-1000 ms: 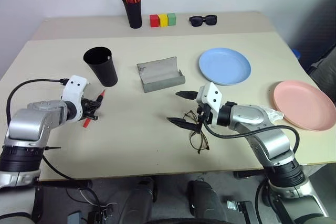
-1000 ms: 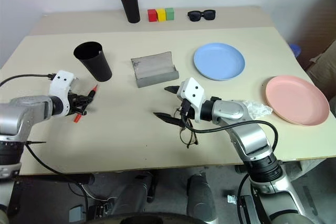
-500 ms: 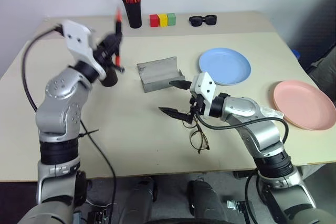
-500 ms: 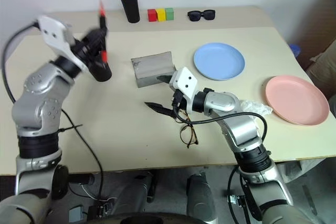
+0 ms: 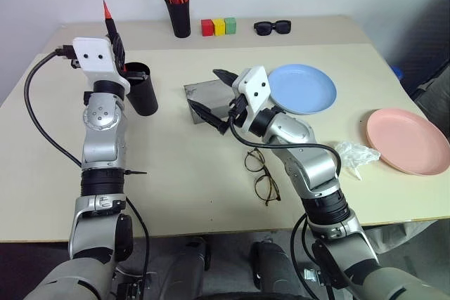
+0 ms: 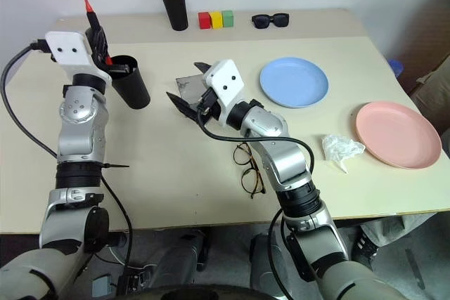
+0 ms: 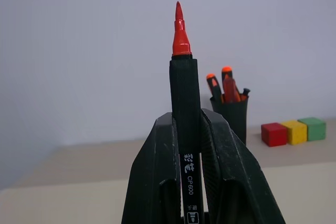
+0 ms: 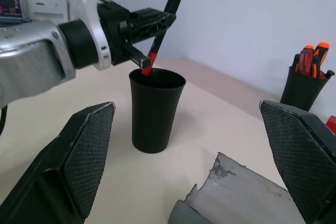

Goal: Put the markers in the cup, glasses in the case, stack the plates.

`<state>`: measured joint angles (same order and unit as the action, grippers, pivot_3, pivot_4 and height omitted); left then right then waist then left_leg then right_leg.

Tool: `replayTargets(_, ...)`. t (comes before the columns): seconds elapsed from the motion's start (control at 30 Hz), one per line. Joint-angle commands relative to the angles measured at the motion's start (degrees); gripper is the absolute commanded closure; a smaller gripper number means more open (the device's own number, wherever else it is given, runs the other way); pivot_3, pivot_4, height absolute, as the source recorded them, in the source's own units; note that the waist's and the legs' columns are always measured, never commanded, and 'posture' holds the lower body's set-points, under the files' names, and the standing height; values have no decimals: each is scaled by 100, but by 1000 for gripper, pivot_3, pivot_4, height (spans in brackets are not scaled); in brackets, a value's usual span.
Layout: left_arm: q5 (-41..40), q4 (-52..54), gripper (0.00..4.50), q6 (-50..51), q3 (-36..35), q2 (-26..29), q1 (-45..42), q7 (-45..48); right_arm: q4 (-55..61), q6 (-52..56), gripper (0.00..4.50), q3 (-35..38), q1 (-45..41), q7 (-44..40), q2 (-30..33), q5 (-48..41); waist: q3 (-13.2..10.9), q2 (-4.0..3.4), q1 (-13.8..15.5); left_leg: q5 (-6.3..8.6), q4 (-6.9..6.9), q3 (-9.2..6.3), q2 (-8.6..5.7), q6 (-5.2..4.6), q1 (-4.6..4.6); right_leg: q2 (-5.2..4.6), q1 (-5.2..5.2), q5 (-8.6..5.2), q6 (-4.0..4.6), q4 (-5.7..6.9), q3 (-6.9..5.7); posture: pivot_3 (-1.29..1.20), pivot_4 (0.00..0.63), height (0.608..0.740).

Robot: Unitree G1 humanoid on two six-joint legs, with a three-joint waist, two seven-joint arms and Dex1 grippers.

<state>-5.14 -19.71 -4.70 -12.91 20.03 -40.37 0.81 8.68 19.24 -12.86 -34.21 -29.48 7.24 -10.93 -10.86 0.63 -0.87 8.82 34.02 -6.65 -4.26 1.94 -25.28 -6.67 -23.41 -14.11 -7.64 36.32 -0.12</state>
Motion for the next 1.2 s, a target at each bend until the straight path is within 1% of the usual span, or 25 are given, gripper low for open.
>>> replayTargets(0.03,-20,-115,4415,-308,-119,-1,-143,-60,227,-43,0,-19,26,5,-57,-34,0,0,-5,0,0,-1,0,0,0,0,0,0,0,1,0,0,150,740)
replayTargets(0.27,-80,-292,4415,-408,-132,-109,-123,-152,241,-18,0,12,37,-27,-29,-57,0,0,-4,0,0,-1,0,0,0,0,0,0,0,2,0,0,150,740)
replayTargets(0.33,-79,-293,3479,-427,-131,-126,-107,-172,239,-11,0,23,38,-30,-22,-62,0,0,-8,0,0,-1,0,0,0,0,0,0,0,2,0,0,150,740)
replayTargets(0.37,-83,-291,3103,-435,-129,-132,-97,-175,240,-9,0,24,40,-31,-19,-63,0,0,-9,0,0,-1,0,0,0,0,0,0,0,2,0,0,150,740)
replayTargets(0.57,-60,-240,142,-445,-112,-161,-51,-253,256,28,0,3,55,-76,-4,-81,0,0,-7,0,0,-1,0,0,0,1,0,0,0,3,0,0,150,740)
replayTargets(0.6,-58,-217,26,-443,-108,-165,-43,-267,257,33,0,0,57,-84,-4,-83,0,0,-7,0,0,-1,0,0,0,1,0,0,0,2,0,0,150,740)
replayTargets(0.7,-103,-50,26,-393,-87,-189,-74,-251,279,46,0,19,69,-104,14,-86,0,0,-6,0,0,-1,0,0,0,1,0,0,0,3,0,0,150,740)
replayTargets(0.77,-329,218,26,-233,11,-230,-183,84,332,85,0,95,108,-150,118,-107,0,0,-4,0,0,-1,0,0,0,1,0,0,0,3,0,0,150,740)
replayTargets(0.83,-601,544,26,99,218,-230,-235,642,400,135,0,204,182,-242,301,-145,0,0,18,0,1,-1,0,0,0,1,1,0,0,2,0,0,150,740)
replayTargets(0.93,-1010,1137,26,1014,733,-90,-166,1747,564,255,0,370,364,-518,763,-257,0,1,24,0,6,-1,-1,0,-1,0,7,0,0,-1,-1,0,150,740)
replayTargets(1.0,-1240,1563,26,1881,1163,129,-47,2477,713,390,0,498,511,-756,1138,-380,0,1,10,0,6,-2,-1,-1,-1,0,8,0,0,-2,-1,0,150,740)
replayTargets(1.1,-1270,1748,26,2952,1617,416,-1,3014,930,563,0,644,748,-1119,1687,-529,0,-2,-37,1,1,-1,2,-1,2,2,7,-1,0,0,-1,0,150,740)
replayTargets(1.2,-1303,1543,26,3554,1833,513,-152,3400,1110,671,0,737,978,-1414,2181,-603,-1,-2,-73,1,-4,1,10,-2,6,10,7,-2,1,1,0,0,150,740)
